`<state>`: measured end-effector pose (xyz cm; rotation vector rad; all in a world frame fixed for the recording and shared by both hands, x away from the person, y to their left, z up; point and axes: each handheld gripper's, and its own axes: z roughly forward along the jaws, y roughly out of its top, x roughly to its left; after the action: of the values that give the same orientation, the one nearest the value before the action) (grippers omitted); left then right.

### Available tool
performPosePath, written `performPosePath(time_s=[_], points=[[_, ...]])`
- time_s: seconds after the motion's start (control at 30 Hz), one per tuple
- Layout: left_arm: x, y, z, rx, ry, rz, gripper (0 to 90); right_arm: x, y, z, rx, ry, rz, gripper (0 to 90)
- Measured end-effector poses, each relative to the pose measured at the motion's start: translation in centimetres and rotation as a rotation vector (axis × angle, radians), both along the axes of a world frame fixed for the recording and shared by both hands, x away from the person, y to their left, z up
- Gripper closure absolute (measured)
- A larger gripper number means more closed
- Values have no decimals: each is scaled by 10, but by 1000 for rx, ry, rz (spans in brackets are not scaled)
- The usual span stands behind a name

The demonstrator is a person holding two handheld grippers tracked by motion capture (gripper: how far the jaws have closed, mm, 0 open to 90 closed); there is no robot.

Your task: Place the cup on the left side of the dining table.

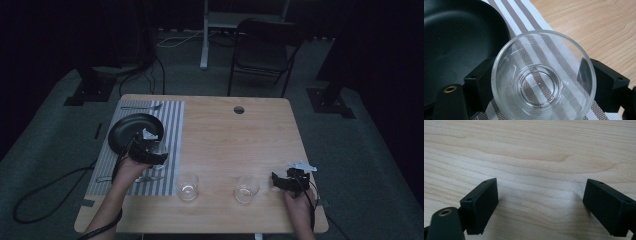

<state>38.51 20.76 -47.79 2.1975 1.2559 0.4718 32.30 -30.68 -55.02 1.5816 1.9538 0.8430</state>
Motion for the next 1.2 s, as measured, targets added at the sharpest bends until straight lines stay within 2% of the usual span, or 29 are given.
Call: performPosePath(time_s=[0.07,0.13,0.23,0.27,0.3,0.53,0.6,0.67,0.73,0.8,0.93,1.13,1.2], points=[[0,1,-1,2,26,7,178,0,0,0,0,0,0,125],[-1,1,-1,1,33,12,177,0,0,0,0,0,0,125],[-2,2,-2,-1,31,15,177,0,0,0,0,0,0,125],[-2,2,-3,-1,29,19,156,0,0,0,0,0,0,125],[-2,3,-4,-2,37,24,93,0,0,0,0,0,0,125],[-9,7,-6,-34,29,25,89,0,0,0,0,0,0,125],[-10,8,-8,-32,46,15,4,0,0,0,0,-1,0,125],[-13,8,-10,-24,24,32,3,0,0,0,0,0,1,125],[-15,11,-10,-65,32,37,4,0,0,0,0,0,0,125],[-17,13,-10,-59,8,51,5,0,0,0,0,0,0,125],[-23,16,-12,-39,4,54,4,0,0,0,0,0,0,125],[-32,20,-18,-37,-10,45,5,0,0,0,0,0,0,125],[-36,20,-20,-17,-8,44,5,0,0,0,0,0,0,125]])
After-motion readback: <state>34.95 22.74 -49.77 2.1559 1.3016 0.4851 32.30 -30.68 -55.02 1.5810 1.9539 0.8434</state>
